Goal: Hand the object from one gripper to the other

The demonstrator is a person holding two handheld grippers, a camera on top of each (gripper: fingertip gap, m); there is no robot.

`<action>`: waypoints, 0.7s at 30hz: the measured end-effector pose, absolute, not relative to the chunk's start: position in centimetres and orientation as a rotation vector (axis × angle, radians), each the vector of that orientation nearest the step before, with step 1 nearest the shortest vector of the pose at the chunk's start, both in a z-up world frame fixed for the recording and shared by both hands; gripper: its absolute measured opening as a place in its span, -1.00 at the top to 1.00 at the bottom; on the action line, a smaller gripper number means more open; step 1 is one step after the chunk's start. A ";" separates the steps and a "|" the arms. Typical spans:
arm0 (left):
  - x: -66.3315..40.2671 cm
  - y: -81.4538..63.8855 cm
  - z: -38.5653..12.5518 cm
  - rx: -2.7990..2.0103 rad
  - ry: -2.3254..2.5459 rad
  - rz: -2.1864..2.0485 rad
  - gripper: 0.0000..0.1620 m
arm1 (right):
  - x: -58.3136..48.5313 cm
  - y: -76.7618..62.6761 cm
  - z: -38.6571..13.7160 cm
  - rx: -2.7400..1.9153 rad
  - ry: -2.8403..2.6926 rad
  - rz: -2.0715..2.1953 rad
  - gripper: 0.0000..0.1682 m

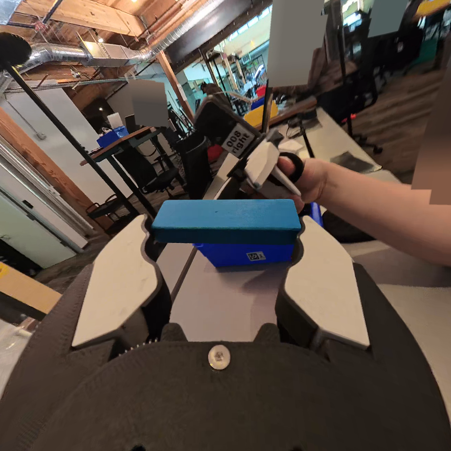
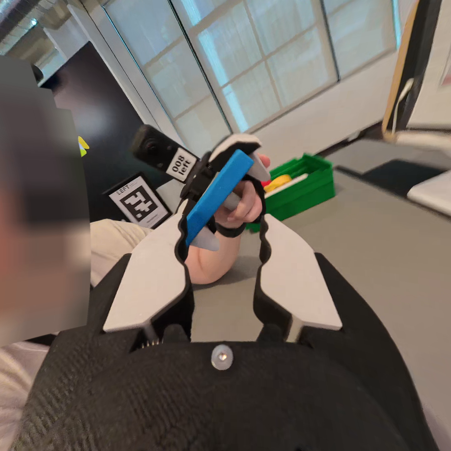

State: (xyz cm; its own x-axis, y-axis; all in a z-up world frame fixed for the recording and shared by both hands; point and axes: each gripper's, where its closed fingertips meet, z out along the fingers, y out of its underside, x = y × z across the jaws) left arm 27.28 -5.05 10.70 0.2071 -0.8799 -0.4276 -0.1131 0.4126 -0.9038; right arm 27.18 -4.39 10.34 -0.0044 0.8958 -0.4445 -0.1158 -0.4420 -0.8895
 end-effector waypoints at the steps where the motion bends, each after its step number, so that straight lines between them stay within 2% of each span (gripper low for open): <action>1: 26.8 -5.0 11.3 -1.033 1.234 -0.736 -0.35 | 27.7 -4.3 11.2 -1.376 -0.856 1.488 0.31; 3: 25.9 -5.1 12.3 -1.047 1.200 -0.851 -0.35 | 28.5 -3.9 12.1 -1.235 -0.899 1.184 0.31; 7: 25.4 -5.6 12.1 -1.148 1.223 -1.063 -0.34 | 28.3 -4.0 12.4 -0.898 -1.036 0.211 0.33; 9: 25.6 -5.4 11.4 -1.208 1.240 -1.088 -0.34 | 26.6 -5.2 12.0 -0.770 -1.138 -0.067 0.44; 14: 26.3 -4.8 9.4 -1.336 1.275 -1.112 -0.35 | 23.4 -6.7 11.6 -0.613 -1.233 -0.348 0.47; 18: 26.6 -4.8 8.9 -1.389 1.278 -1.196 -0.35 | 22.9 -6.5 10.5 -0.593 -1.300 -0.454 0.76; 21: 26.2 -4.7 8.8 -1.404 1.287 -1.254 -0.35 | 22.7 -6.2 10.4 -0.668 -1.291 -0.370 0.79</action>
